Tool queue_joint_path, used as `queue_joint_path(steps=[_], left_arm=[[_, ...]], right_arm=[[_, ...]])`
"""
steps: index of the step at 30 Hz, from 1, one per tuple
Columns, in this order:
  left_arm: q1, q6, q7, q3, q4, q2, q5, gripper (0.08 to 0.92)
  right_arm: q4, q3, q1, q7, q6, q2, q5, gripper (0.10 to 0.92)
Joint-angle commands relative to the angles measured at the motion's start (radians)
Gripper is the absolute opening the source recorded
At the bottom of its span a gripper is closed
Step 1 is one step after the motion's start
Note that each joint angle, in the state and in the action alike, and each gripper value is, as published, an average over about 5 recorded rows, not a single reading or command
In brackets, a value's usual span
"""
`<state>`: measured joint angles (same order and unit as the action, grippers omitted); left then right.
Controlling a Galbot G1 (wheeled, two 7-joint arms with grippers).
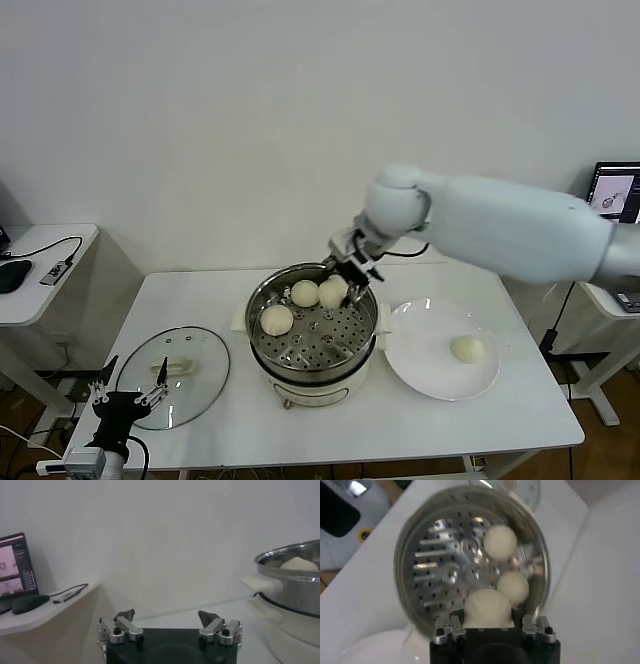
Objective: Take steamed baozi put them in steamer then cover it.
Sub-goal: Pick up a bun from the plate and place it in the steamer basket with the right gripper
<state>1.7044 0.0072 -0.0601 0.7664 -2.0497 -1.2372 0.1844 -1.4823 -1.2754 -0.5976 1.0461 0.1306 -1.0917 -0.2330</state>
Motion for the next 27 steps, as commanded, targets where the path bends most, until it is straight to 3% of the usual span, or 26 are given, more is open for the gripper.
queue_joint_path(steps=[1, 6, 27], left_arm=[[0.001, -0.002, -0.001, 0.002, 0.002, -0.004, -0.001, 0.823], [0.000, -0.010, -0.004, 0.006, 0.009, -0.007, 0.001, 0.823], [-0.003, -0.017, -0.007, 0.007, 0.018, -0.008, 0.002, 0.823]], right_arm=[[0.024, -0.053, 0.052, -0.019, -0.190, -0.111, 0.153, 0.594], [0.055, -0.051, 0.080, -0.024, -0.252, -0.129, 0.224, 0.594], [0.071, -0.061, 0.112, -0.015, -0.369, -0.161, 0.272, 0.602]])
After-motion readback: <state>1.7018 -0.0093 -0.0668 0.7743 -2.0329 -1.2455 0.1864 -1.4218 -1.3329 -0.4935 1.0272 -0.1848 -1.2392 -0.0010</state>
